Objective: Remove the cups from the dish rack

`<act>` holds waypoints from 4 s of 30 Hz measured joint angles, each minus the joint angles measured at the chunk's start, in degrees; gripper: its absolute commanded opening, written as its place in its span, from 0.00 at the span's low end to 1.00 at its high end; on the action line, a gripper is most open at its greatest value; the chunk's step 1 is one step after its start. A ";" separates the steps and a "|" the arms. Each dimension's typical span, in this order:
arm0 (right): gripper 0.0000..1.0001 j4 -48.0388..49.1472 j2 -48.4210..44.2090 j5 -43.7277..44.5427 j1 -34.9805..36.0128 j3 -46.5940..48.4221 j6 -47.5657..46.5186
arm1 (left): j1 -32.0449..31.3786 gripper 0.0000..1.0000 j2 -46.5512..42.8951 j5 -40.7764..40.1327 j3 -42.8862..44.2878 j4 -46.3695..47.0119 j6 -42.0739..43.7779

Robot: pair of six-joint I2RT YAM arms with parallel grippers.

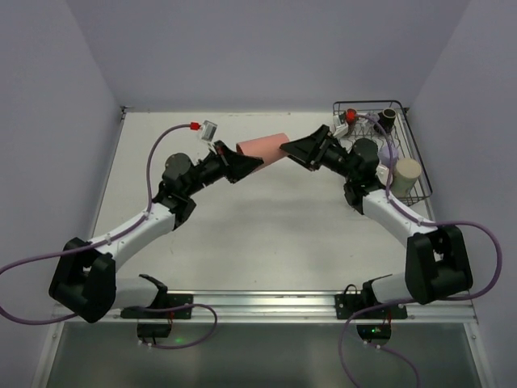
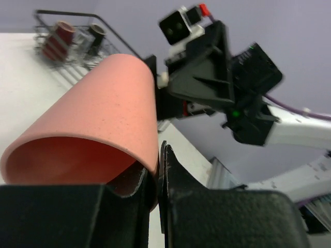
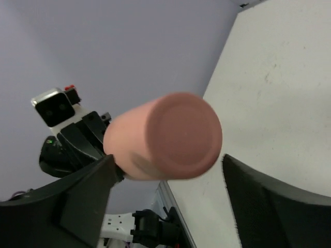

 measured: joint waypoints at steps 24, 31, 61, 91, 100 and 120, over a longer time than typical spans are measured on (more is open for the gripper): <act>0.99 -45.44 -19.52 21.27 4.63 -3.63 -32.65 | 13.46 0.00 34.99 -42.16 56.24 -82.01 29.22; 0.99 -46.03 -20.79 22.97 6.25 -3.72 -34.88 | 13.77 0.00 42.91 -43.91 62.99 -91.95 31.91; 0.99 -48.74 -20.72 26.08 7.17 -3.82 -35.60 | 15.67 0.93 44.65 -46.25 68.63 -96.13 33.75; 0.99 -64.30 -18.14 60.24 -13.07 4.81 -40.24 | -4.94 1.00 -22.23 -11.98 10.78 -57.00 31.47; 0.99 -64.98 -10.58 56.96 -15.43 9.77 -41.13 | -5.14 1.00 -22.49 -10.75 8.52 -56.43 31.50; 0.99 -65.22 -3.32 56.17 -17.55 11.21 -42.56 | -5.14 1.00 -22.71 -10.73 8.50 -55.78 32.39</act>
